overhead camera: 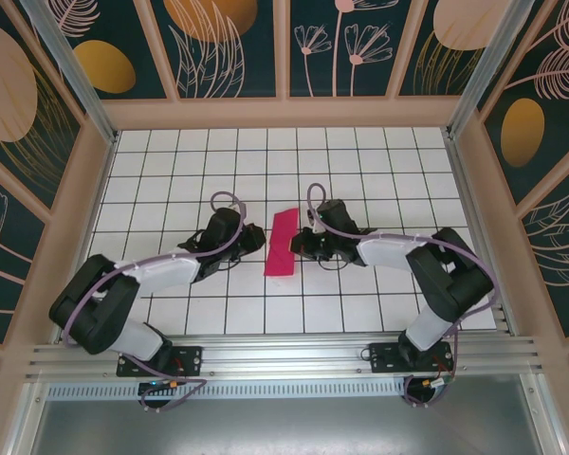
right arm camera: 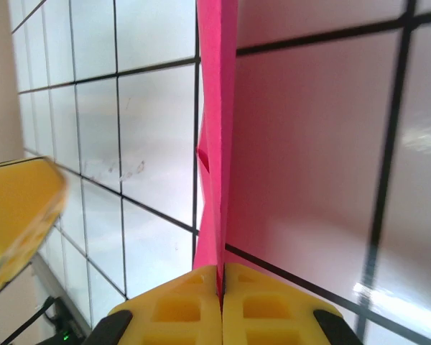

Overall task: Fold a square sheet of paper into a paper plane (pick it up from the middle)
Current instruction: Turn over the paper at the center of the table.

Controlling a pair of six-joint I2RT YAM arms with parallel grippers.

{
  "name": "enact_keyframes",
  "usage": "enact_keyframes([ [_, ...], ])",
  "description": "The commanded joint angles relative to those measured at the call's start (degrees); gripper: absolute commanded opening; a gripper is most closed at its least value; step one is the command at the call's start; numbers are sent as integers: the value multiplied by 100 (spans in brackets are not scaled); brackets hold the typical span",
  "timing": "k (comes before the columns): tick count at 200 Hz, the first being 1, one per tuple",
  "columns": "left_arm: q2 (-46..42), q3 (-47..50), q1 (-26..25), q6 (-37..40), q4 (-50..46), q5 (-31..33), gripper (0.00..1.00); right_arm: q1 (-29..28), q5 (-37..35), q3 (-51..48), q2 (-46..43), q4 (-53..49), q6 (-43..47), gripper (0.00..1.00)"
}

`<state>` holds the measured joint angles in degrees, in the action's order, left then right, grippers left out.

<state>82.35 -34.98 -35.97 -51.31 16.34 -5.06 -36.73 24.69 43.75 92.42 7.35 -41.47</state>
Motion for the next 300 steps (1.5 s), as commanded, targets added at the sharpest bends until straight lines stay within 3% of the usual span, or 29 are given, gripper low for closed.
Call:
enact_keyframes([
  [1,-562,259,-29,-51,-78,876,13,50,-978,501,-498,-1552,733,7],
  [69,-1643,875,-20,-431,-248,1993,19,22,-3159,1510,-1328,-4197,1103,10],
  [120,-1962,1118,-17,-715,-427,2363,21,-359,-4809,2390,-870,-5857,910,10],
  [150,-2036,1200,-16,-874,-496,2517,22,-680,-5183,2613,-335,-6090,843,10],
  [194,-2364,1281,-18,-1084,-794,2861,22,-1248,-5243,3041,764,-6328,690,10],
  [240,-2893,1549,-16,-1332,-1179,3252,23,-1698,-4614,3574,1646,-5990,684,14],
  [282,-3194,1730,-22,-1378,-1208,3271,24,-1768,-3480,3874,2062,-5240,840,20],
  [300,-3190,1723,-16,-1334,-1203,3241,25,-1707,-2653,3725,1831,-4595,887,30],
])
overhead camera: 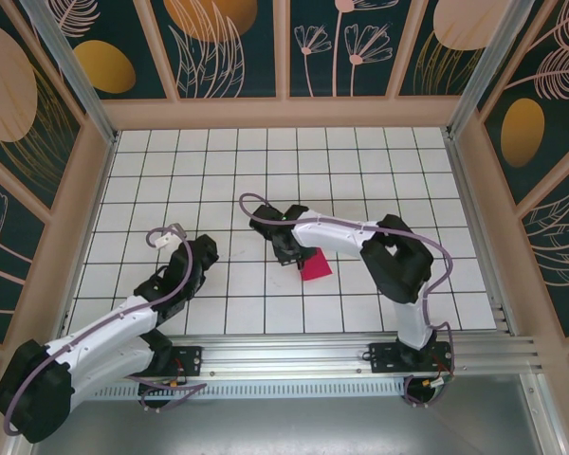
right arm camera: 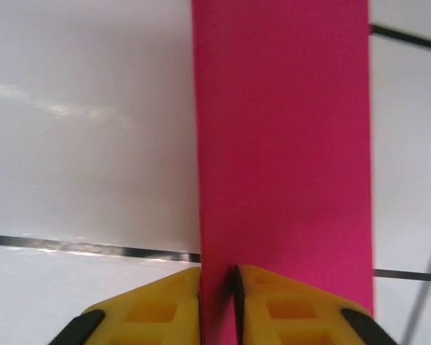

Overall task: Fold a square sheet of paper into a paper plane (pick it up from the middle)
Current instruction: Turn over the paper at the center of the table.

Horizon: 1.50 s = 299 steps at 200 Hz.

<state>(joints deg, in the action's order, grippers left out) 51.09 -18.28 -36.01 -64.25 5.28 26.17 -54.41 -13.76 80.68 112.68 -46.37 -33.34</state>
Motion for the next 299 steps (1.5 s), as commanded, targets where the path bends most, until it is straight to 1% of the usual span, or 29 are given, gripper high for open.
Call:
enact_keyframes([
  [1,-60,49,-16,-33,-97,112,25,66,1231,16,-208,826,83,30],
  [13,-16,14,-13,-9,-81,59,27,158,1698,-157,-458,1215,104,38],
  [19,32,-17,-12,-2,-80,14,29,207,1858,-277,-604,1398,101,39],
  [43,355,-227,-18,173,16,-312,30,584,2206,-949,-1440,2084,31,42],
  [57,639,-390,-19,435,283,-744,30,960,2409,-1512,-2007,2490,-24,42],
  [74,1166,-696,-11,755,593,-1375,30,1577,2529,-2363,-2632,3010,-147,44],
  [85,1592,-989,-16,900,679,-1761,30,2054,2875,-2944,-2957,3449,-234,45],
  [92,1900,-1169,-27,975,740,-2006,29,2269,3227,-3291,-3093,3752,-296,45],
  [95,2028,-1246,-21,1002,766,-2158,29,2482,3391,-3426,-3138,3881,-321,45],
  [103,2375,-1459,-29,1055,839,-2428,28,2769,3711,-3717,-3213,4127,-379,44],
  [112,2733,-1681,-63,1091,933,-2770,29,2988,3863,-3932,-3278,4259,-417,43],
  [124,3197,-1982,-146,1145,994,-3074,29,3121,3973,-4088,-3316,4379,-384,40],
  [135,3572,-2283,-265,1178,958,-3233,26,3174,4122,-4217,-3291,4542,-372,35],
  [142,3760,-2465,-354,1185,903,-3222,24,3181,4256,-4280,-3264,4673,-375,33],
  [160,4191,-2827,-522,1166,758,-3169,21,3178,4354,-4420,-3158,4941,-442,32],
  [174,4497,-3110,-569,1150,453,-3115,15,3182,4377,-4456,-3043,5034,-452,31],
  [183,4613,-3217,-591,1104,248,-2960,13,3171,4427,-4456,-2954,5067,-445,31],
  [198,4674,-3213,-596,991,134,-2787,14,3131,4459,-4406,-2776,5046,-395,30],
  [243,4679,-2997,-607,896,479,-2888,19,2948,4503,-4278,-2343,5128,-383,29],
  [274,5015,-3101,-604,927,421,-2926,18,2831,4474,-4153,-2057,5089,-365,27],
  [299,5032,-3076,-604,901,440,-2910,17,2771,4336,-4069,-1900,4881,-344,25],
])
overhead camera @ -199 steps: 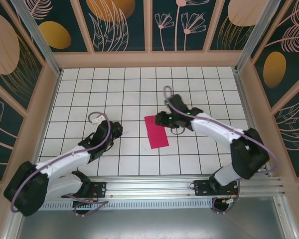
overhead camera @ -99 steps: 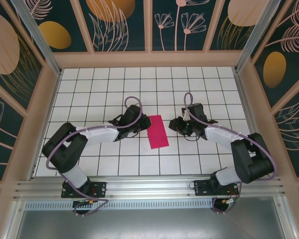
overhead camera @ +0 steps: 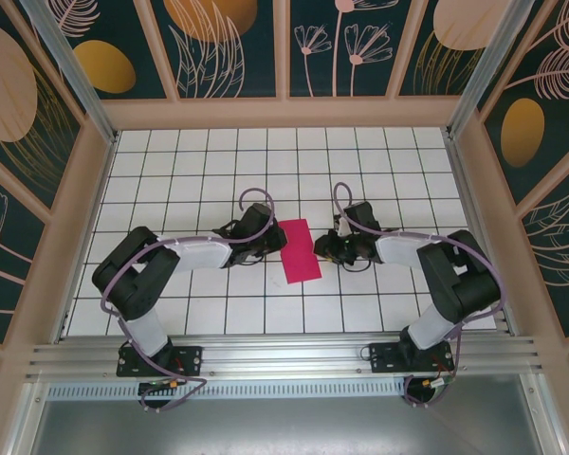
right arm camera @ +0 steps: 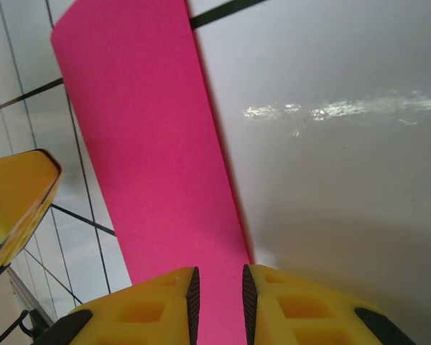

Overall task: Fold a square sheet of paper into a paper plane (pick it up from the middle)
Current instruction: Turn over the paper at the center of the table, then move the paper to the center of the table.

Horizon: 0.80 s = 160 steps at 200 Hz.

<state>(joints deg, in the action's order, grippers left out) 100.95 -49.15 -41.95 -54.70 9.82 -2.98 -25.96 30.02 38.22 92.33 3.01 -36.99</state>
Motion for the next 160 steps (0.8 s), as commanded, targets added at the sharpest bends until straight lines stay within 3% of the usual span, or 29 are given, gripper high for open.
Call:
enact_keyframes([
  [1,43,19,-8,-56,-11,16,17,-80,-37,177,136,-60,23,25],
  [160,331,-88,-11,130,-2,-71,16,-1065,-434,-558,-400,523,-1087,26],
])
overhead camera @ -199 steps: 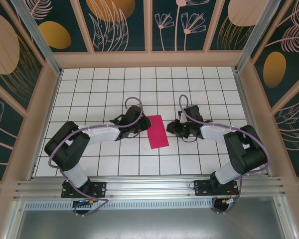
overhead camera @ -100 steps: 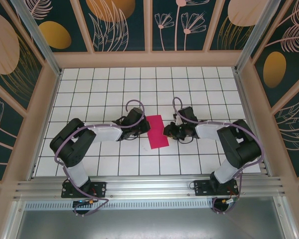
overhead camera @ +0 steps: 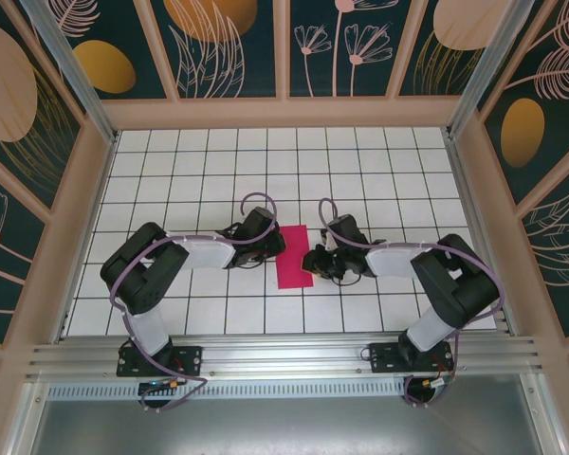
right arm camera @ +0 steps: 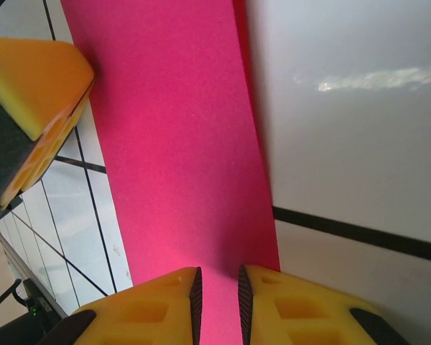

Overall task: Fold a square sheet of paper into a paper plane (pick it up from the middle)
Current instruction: Move the paper to the center of the table, then third fold the triangle at the center of the table.

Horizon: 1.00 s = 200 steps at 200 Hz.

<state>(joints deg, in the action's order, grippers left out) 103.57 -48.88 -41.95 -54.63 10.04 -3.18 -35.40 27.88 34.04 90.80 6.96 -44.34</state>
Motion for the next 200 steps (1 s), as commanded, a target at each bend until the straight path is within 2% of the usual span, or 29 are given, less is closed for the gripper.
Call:
enact_keyframes([
  [1,72,-118,-13,126,-35,-42,16,-123,-221,-142,-256,129,-368,26],
  [21,-123,-26,-6,136,-56,107,17,-134,-118,-146,-587,328,-494,28],
  [54,-479,45,-10,302,-286,260,18,78,-563,-26,-1017,-117,-316,33],
  [76,-681,144,-7,321,-178,115,10,370,-474,-98,-922,-164,-240,33],
  [138,-351,98,-13,254,-71,-81,10,376,-288,-83,-631,50,-191,34],
  [173,-177,90,-7,210,-35,-153,9,380,-169,-39,-508,125,-133,38],
  [200,-84,71,-7,214,-106,-14,9,376,-112,10,-378,134,-86,39],
])
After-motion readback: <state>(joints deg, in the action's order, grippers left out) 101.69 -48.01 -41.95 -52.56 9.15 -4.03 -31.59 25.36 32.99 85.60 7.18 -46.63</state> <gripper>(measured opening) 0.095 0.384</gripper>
